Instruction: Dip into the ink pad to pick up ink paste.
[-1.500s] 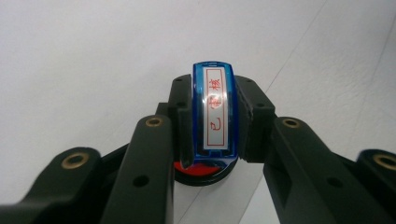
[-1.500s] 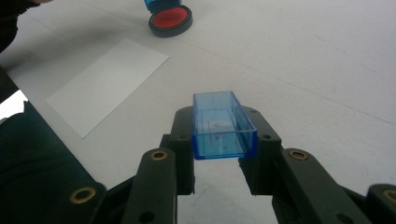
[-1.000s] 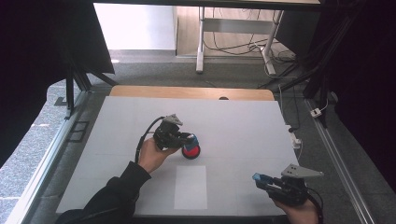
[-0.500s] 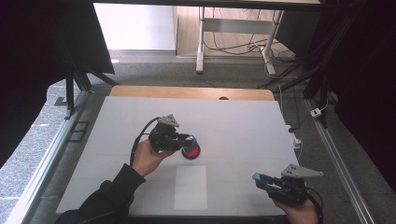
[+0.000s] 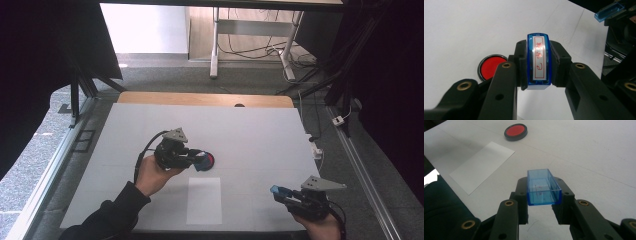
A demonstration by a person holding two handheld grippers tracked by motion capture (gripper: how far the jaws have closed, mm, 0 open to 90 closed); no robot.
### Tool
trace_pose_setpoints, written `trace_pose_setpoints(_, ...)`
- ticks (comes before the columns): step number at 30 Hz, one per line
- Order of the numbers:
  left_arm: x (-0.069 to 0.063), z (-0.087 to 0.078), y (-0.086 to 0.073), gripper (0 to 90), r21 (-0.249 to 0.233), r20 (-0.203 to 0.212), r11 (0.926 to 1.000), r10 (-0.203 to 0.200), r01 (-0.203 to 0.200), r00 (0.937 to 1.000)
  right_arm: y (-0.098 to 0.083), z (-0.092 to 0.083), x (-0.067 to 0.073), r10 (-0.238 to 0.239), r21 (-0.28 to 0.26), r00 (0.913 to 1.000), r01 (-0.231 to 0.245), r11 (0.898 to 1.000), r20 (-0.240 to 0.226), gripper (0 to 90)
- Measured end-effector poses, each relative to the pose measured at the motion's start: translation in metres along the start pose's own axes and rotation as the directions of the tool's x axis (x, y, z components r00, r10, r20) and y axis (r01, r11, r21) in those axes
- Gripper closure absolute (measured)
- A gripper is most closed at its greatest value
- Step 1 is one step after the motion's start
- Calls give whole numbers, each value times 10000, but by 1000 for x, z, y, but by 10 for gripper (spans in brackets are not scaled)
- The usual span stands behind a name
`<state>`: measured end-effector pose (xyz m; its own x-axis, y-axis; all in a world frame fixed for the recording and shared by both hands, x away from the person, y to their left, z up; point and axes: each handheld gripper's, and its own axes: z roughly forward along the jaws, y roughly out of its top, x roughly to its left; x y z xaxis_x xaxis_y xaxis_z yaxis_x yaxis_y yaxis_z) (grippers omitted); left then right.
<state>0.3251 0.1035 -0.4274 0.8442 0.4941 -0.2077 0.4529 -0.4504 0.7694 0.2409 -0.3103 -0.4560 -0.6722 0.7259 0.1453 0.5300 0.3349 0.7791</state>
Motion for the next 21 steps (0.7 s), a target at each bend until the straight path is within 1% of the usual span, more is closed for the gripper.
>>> trace_pose_setpoints(8,-10,-5,-8,706,-67,204,9999,76,-75,9998,0,-1,1,-34,-60,10000,34,10000,-88,683)
trace_pose_setpoints(17,-16,-8,-15,706,-38,488,10000,41,-40,9988,0,-1,1,-78,-13,9999,78,10000,-136,683)
trace_pose_setpoints(21,-18,-7,-18,706,4,520,10000,52,-52,9986,0,-1,1,-115,34,9998,115,9999,-162,683)
